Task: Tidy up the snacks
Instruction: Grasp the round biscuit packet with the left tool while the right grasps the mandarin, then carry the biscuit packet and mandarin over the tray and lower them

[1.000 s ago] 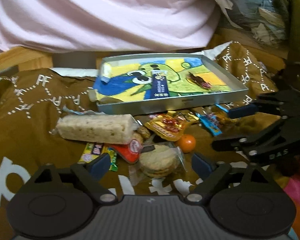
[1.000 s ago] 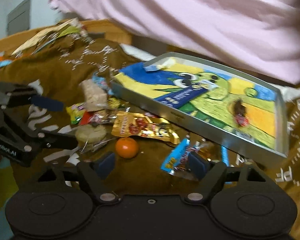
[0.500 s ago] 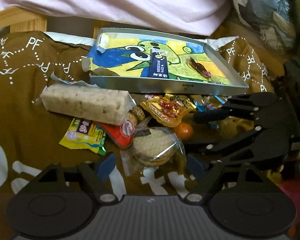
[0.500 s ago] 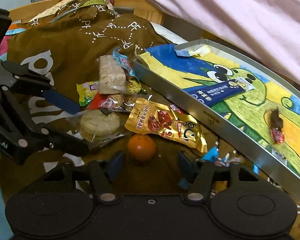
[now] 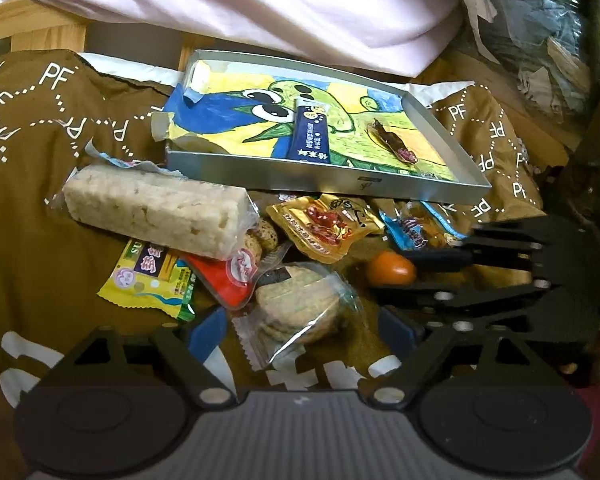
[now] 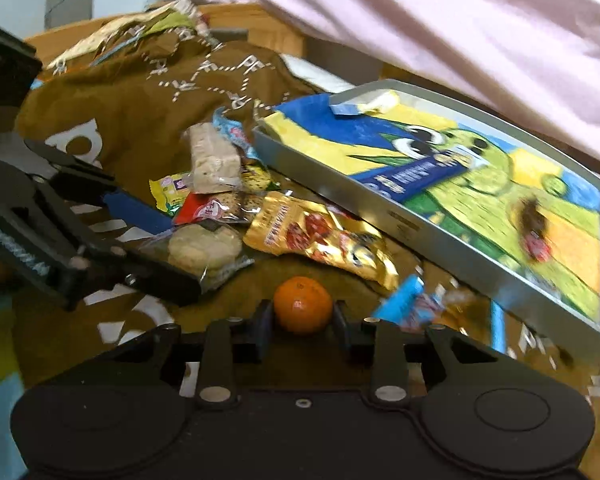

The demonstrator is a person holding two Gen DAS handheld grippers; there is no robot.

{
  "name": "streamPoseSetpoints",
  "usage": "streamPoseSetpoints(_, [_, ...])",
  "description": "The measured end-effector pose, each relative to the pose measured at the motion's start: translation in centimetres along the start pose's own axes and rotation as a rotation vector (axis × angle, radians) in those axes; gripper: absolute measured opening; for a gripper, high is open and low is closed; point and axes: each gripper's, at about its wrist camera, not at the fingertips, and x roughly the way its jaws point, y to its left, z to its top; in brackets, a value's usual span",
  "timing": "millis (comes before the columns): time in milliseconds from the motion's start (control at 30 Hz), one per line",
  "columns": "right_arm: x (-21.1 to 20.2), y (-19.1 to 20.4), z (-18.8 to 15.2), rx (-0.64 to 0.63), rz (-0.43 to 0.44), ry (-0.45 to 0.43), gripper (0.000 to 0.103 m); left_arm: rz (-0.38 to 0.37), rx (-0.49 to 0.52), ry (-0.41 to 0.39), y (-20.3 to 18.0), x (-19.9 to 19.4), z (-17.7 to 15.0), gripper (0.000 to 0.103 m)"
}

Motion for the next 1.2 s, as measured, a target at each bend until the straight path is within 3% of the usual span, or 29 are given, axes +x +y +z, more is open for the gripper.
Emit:
streamPoseSetpoints(300, [-3.1, 0.9, -2.1, 0.025, -0.019, 0.002, 0.034, 0.099, -0.052, 0.02, -1.3, 0.8, 0.5, 0.089])
streamPoseSetpoints(433, [-3.3, 1.3, -2.6, 0.041, -0.037, -0.006, 0.034, 0.151, -0.092, 0.03, -1.3, 1.2, 0.7, 0.081])
streamPoseSetpoints(567, [-3.6, 1.4, -2.6, 0.069, -0.027, -0.015, 0.034, 0.185, -0.07, 0.03, -1.9, 0.7, 0.3, 0.065])
streamPoseSetpoints(700, [-4.2, 1.5, -2.9, 0.082, -0.009, -0.035, 0.034, 0.177, -0.08, 0.017, -2.4, -0.7, -0.6, 0.06])
streamPoseSetpoints(733, [-4.4, 1.6, -3.0, 0.083, -0.005, -0.039, 0.034, 0.179, -0.074, 0.014, -2.7, -1.0, -0.8, 0.054])
streamPoseSetpoints(1000, [-6.2, 1.8, -3.8, 0.109, 0.01, -0.074, 0.034, 0.197, -0.087, 0.013, -4.9, -3.1, -2.2, 0.054])
streamPoseSetpoints(1200, [-7.9, 2.2, -4.4, 0.122, 0.013, -0.096, 0.034, 0.182, -0.16, 0.0, -5.7, -5.3, -3.4, 0.054])
